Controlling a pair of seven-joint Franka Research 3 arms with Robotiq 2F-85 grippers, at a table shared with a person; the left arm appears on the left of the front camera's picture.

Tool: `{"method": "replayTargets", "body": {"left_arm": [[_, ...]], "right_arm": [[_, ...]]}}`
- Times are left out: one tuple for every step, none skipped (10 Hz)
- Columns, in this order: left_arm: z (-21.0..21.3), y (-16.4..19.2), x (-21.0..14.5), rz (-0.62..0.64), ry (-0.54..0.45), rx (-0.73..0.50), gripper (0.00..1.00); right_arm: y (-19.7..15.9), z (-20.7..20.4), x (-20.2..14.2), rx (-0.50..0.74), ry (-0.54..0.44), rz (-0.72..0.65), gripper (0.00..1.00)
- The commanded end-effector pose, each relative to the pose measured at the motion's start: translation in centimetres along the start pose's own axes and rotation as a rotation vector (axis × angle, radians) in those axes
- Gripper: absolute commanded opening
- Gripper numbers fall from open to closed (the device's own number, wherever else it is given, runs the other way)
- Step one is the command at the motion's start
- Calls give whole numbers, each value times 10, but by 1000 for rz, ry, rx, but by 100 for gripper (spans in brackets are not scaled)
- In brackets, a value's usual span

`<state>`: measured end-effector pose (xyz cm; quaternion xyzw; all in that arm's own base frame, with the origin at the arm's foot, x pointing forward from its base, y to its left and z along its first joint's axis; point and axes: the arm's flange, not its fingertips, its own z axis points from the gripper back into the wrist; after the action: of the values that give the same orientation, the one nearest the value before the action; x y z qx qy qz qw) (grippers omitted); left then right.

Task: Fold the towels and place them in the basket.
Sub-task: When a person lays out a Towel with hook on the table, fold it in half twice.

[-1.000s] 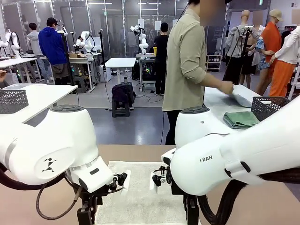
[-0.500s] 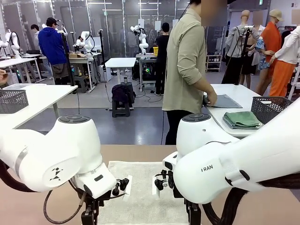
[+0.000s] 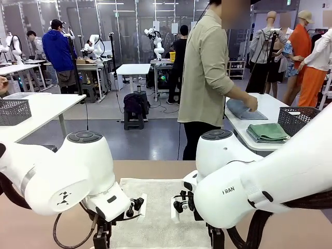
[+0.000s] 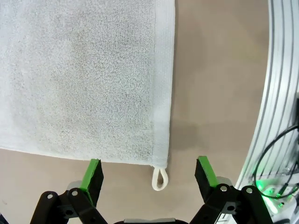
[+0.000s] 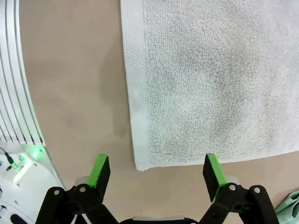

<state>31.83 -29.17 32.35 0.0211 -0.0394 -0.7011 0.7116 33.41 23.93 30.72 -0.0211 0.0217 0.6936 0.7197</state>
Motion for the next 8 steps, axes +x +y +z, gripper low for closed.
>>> {"method": "replayTargets", "body": {"left_arm": [[-15,0,1,7,15,53,100],[-18,1,-1,7,21,49,100],[-20,1,-2,4,24,47,100],[-23,2,-3,-2,27,49,100],[-25,2,-5,-5,30,50,100],[-26,2,-7,-6,34,49,100],[-28,1,-9,-10,33,49,100],[-30,1,-10,-15,33,50,100]], "right_arm": [[17,-9,-14,18,6,-8,100],[18,-10,-14,27,18,-13,100],[20,-11,-15,32,23,-14,100],[20,-14,-15,35,14,-11,100],[19,-17,-15,39,2,-8,100],[19,-19,-15,44,-7,-7,100],[18,-22,-15,52,-12,-10,100],[17,-25,-14,56,-14,-15,100]]}}
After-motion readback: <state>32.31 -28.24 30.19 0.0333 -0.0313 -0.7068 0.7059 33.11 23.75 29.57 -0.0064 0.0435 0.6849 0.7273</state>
